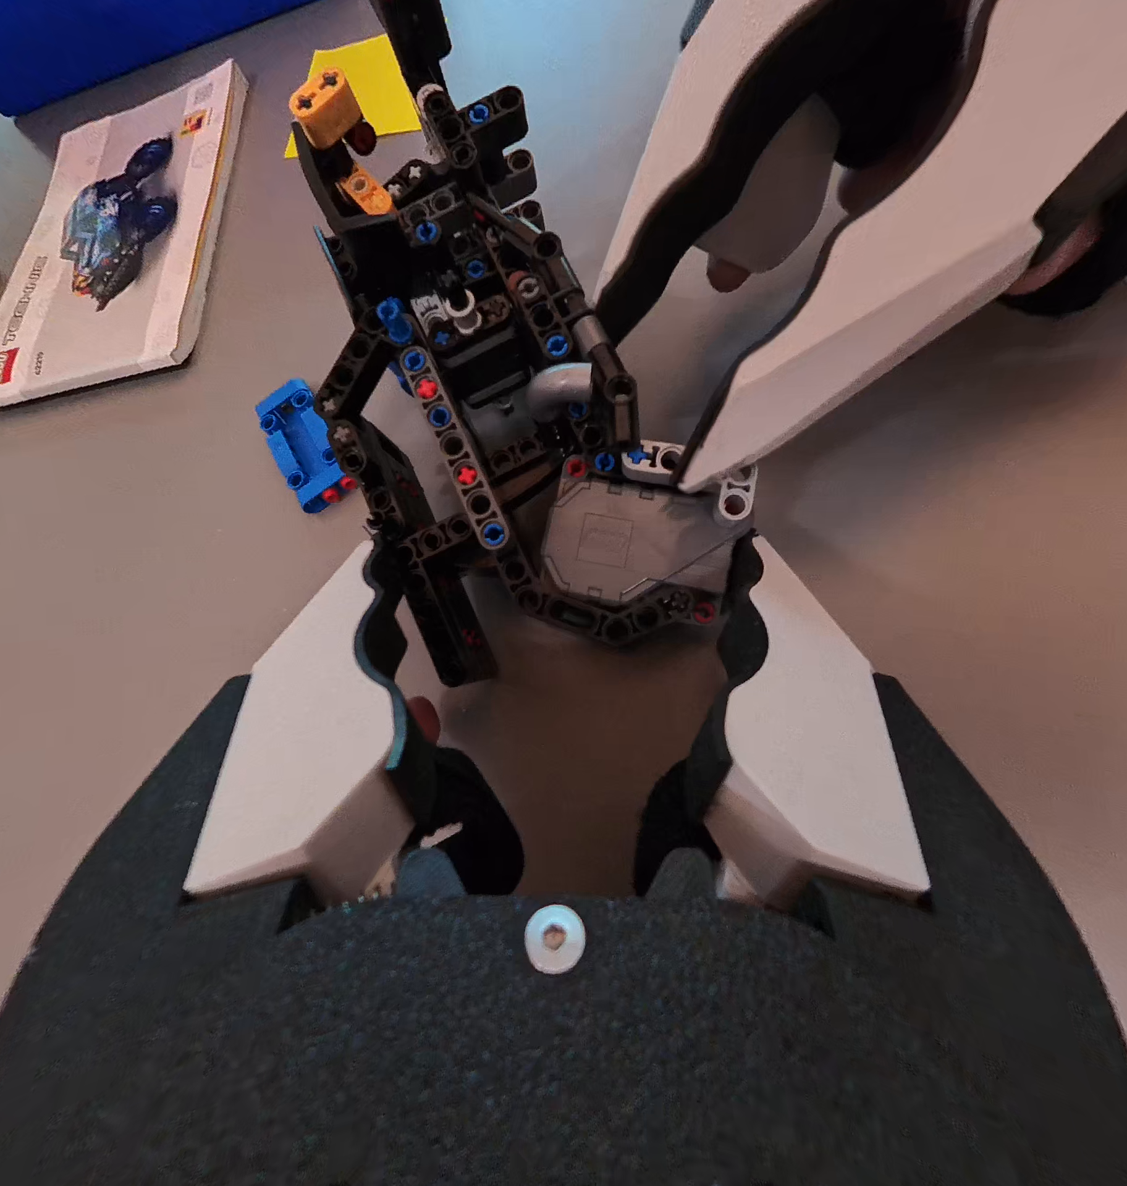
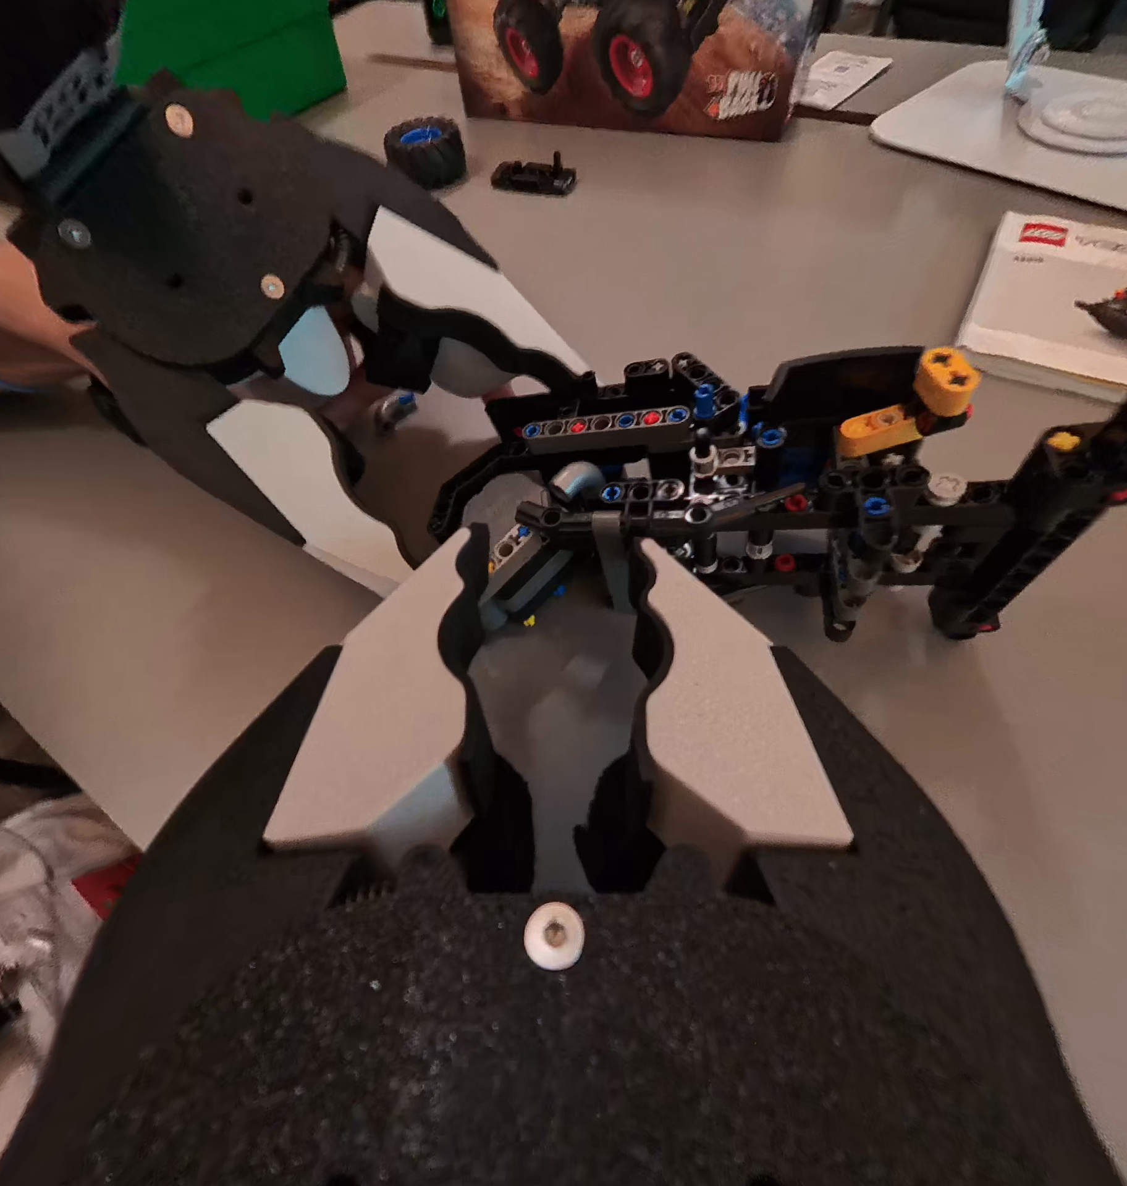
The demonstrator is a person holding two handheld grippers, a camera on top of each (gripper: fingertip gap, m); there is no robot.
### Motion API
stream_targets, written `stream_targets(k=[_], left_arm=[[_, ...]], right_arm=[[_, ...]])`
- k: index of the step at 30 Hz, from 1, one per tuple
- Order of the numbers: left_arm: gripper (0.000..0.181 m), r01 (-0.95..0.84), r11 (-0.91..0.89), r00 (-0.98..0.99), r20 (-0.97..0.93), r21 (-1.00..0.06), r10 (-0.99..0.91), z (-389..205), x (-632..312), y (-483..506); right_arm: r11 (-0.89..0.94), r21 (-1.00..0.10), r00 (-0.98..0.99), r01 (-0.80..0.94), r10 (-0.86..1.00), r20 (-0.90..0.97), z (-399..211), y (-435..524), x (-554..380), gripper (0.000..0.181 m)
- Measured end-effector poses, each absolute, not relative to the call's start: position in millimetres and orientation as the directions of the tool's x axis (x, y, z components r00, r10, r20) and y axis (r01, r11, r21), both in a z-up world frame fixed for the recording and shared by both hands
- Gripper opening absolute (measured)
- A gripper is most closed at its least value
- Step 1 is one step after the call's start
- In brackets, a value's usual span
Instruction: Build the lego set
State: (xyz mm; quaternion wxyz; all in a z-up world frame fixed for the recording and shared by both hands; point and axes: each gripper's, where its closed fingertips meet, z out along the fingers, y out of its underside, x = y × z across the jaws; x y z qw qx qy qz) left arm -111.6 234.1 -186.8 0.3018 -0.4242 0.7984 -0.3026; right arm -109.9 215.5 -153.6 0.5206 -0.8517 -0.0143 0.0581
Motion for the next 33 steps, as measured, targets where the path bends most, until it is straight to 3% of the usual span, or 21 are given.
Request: stream_targets(k=[7,23,26,29,31,33], left_arm=[[0.1,-0.5,0.455,-0.451,-0.226,-0.737,-0.863,-187,-113,236],[0.1,-0.507,0.46,-0.448,-0.233,-0.729,-0.863,-187,-114,238],[0.1,-0.495,0.466,-0.456,-0.238,-0.734,-0.858,-187,-113,238],[0.1,-0.477,0.484,-0.463,-0.258,-0.734,-0.848,-186,-114,235],[0.1,-0.474,0.486,-0.466,-0.259,-0.734,-0.846,-186,-114,234],[0.1,-0.479,0.482,-0.463,-0.256,-0.733,-0.849,-186,-115,235]], right_arm=[[-0.428,-0.898,0.995,-0.098,-0.043,-0.088,-150,219,-105,0.034],[-0.446,-0.895,1.0,-0.019,-0.002,-0.02,-153,220,-106,0.033],[-0.423,-0.884,0.974,-0.198,0.014,-0.225,-149,217,-106,0.036],[-0.403,-0.772,0.826,-0.491,0.066,-0.56,-142,213,-105,0.032],[-0.422,-0.706,0.758,-0.569,0.064,-0.649,-143,212,-100,0.021],[-0.431,-0.706,0.767,-0.563,0.045,-0.64,-146,214,-97,0.014]])
